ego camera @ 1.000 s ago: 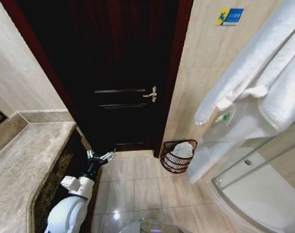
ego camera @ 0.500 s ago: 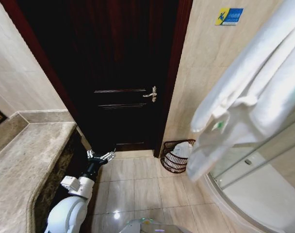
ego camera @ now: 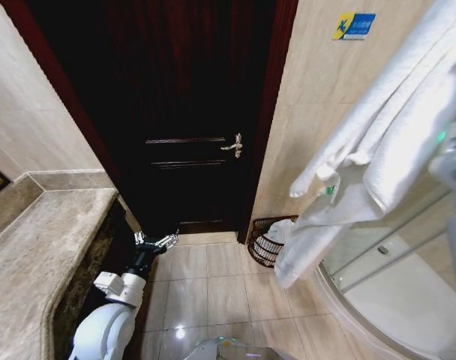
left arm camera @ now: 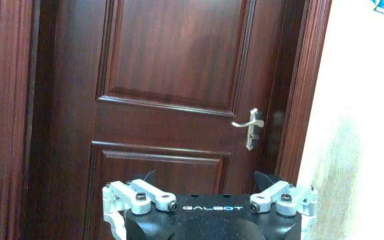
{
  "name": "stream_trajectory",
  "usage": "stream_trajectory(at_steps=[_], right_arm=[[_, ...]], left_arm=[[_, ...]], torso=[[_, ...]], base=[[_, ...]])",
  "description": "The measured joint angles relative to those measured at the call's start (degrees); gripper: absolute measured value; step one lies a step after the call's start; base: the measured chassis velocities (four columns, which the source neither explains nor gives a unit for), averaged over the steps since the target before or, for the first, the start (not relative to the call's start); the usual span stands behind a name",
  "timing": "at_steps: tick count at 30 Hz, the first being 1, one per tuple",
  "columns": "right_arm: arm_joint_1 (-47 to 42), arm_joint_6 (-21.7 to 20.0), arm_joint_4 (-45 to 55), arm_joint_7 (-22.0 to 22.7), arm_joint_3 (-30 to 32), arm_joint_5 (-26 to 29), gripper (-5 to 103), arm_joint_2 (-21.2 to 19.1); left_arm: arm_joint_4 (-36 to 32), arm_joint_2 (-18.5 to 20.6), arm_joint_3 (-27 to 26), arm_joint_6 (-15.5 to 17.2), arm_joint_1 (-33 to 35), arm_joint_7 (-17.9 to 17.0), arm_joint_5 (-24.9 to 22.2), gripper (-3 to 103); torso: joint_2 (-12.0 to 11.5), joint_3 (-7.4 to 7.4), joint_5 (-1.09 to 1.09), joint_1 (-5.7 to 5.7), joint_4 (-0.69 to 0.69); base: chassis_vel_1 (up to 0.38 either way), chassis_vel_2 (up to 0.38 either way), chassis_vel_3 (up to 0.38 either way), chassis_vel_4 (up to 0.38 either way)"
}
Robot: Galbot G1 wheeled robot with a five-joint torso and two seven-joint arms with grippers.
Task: Discard the used towel into the hamper.
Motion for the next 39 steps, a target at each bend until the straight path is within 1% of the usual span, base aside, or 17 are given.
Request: stream_trajectory(at_steps=[2,5,10,11,16,18,20,21,22,24,26,33,39], right_arm=[[0.61,0.4,-0.6,-0.15,-0.41,-0.1,3,0.25],[5.0,1.49,-3.05,-0.84,-2.4,0.13,3,0.3],[8.52,2.42,-6.71,-2.18,-3.82,0.54,3,-0.09],[8.88,2.59,-7.58,-2.39,-4.13,0.76,3,0.1],[9.16,3.42,-9.77,-3.23,-4.92,0.91,3,1.27],[8.64,4.52,-10.85,-3.6,-5.55,0.41,3,2.45],[6.76,5.39,-10.63,-3.78,-6.39,-0.38,3,3.68],[6.76,5.39,-10.63,-3.78,-6.39,-0.38,3,3.68],[5.87,5.91,-10.42,-4.09,-6.94,-1.13,3,4.45],[5.76,6.22,-10.42,-4.23,-7.33,-1.56,3,4.9],[6.45,6.54,-10.63,-4.33,-8.15,-1.81,3,5.23],[10.85,7.06,-14.33,-5.55,-10.56,-1.83,3,4.53],[15.31,8.59,-19.25,-7.12,-13.47,-1.81,3,6.07]], left_arm=[[0.0,0.0,-0.01,0.0,0.0,-0.01,0.01,99],[0.0,0.0,0.0,0.0,0.0,-0.01,0.0,99],[0.0,0.0,0.0,0.0,0.0,-0.01,0.0,99],[0.0,0.0,0.0,0.0,0.0,-0.01,0.0,99],[0.0,0.0,0.0,0.0,0.0,-0.01,0.0,99],[0.0,0.0,0.0,0.0,0.0,-0.01,0.0,99],[0.0,0.0,0.0,0.0,0.0,-0.01,0.0,99],[0.0,0.0,0.0,0.0,0.0,-0.01,0.0,99],[0.0,0.0,0.0,0.0,0.0,-0.01,0.0,99],[0.0,0.0,0.0,0.0,0.0,-0.01,0.0,99],[0.0,0.0,0.0,0.0,0.0,-0.01,0.0,99],[0.0,0.0,0.0,0.0,0.0,-0.01,0.01,99],[0.0,0.0,0.0,0.0,0.0,-0.01,0.0,99]], torso=[[0.0,0.0,0.01,0.01,0.0],[0.0,-0.01,-0.04,0.0,-0.03],[0.01,-0.01,-0.03,-0.01,-0.04],[0.0,-0.01,0.0,-0.01,-0.04],[0.0,-0.01,0.0,-0.01,-0.03],[0.0,-0.01,-0.03,-0.01,-0.03],[0.0,-0.01,0.0,-0.01,-0.03],[0.0,-0.01,0.0,-0.01,-0.03],[0.0,0.0,0.05,0.0,-0.02],[0.0,0.0,0.03,0.0,-0.02],[0.0,0.0,-0.05,0.0,-0.02],[0.0,-0.01,0.0,-0.01,-0.04],[0.0,-0.01,-0.02,0.0,-0.01]], base=[[0.0,0.0,0.0,0.0],[0.0,0.0,0.0,0.0],[0.0,0.0,0.0,0.0],[0.0,0.0,0.0,0.0],[0.0,0.0,0.0,0.0],[0.0,0.0,0.0,0.0],[0.0,0.0,0.0,0.0],[0.0,0.0,0.0,0.0],[0.0,0.0,0.0,0.0],[0.0,0.0,0.0,0.0],[0.0,0.0,0.0,0.0],[0.0,0.0,0.0,0.0],[0.0,0.0,0.0,0.0]])
